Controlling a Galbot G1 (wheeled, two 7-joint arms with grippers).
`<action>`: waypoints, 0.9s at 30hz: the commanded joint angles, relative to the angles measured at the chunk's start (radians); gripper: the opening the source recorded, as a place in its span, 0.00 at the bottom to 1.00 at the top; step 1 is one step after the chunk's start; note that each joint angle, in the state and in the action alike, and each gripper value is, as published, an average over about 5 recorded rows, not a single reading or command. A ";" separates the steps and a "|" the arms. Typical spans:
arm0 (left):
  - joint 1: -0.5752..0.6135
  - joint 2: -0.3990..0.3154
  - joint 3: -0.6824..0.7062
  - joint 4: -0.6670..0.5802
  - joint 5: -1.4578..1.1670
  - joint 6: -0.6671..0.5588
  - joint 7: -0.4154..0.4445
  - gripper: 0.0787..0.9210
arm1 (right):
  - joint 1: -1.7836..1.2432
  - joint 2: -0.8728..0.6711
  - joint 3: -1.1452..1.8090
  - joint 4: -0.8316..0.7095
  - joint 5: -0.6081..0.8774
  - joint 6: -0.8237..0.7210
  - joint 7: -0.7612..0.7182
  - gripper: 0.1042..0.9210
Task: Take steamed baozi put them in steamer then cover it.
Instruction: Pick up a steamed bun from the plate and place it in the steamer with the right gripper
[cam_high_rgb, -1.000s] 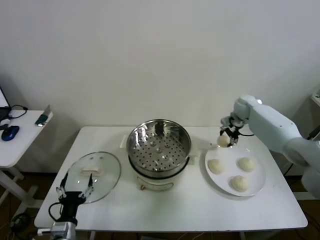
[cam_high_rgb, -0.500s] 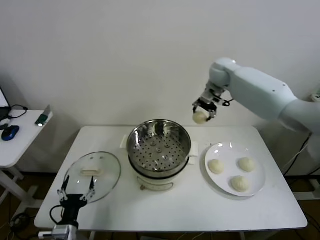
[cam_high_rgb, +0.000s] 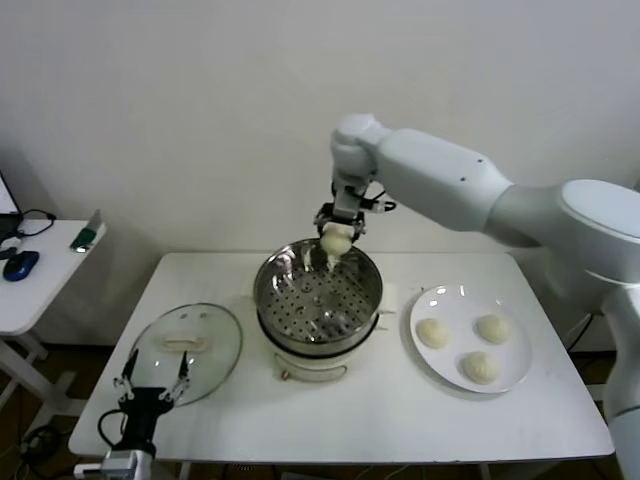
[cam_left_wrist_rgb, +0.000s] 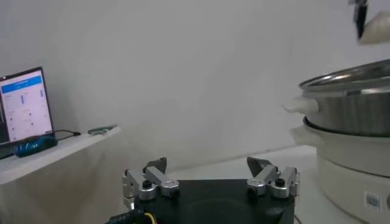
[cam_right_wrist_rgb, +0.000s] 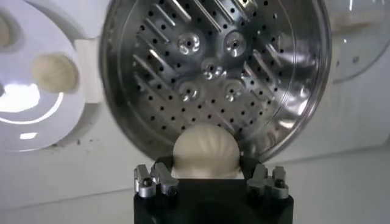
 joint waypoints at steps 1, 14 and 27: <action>0.002 0.002 0.002 -0.004 0.000 0.000 0.000 0.88 | -0.082 0.084 0.008 -0.017 -0.130 0.047 0.015 0.74; 0.011 0.003 0.007 0.007 0.000 -0.008 0.000 0.88 | -0.171 0.087 0.043 -0.055 -0.259 0.046 0.046 0.77; 0.022 0.000 0.008 0.000 0.003 -0.011 -0.001 0.88 | -0.133 0.037 0.081 -0.008 -0.205 0.028 0.023 0.88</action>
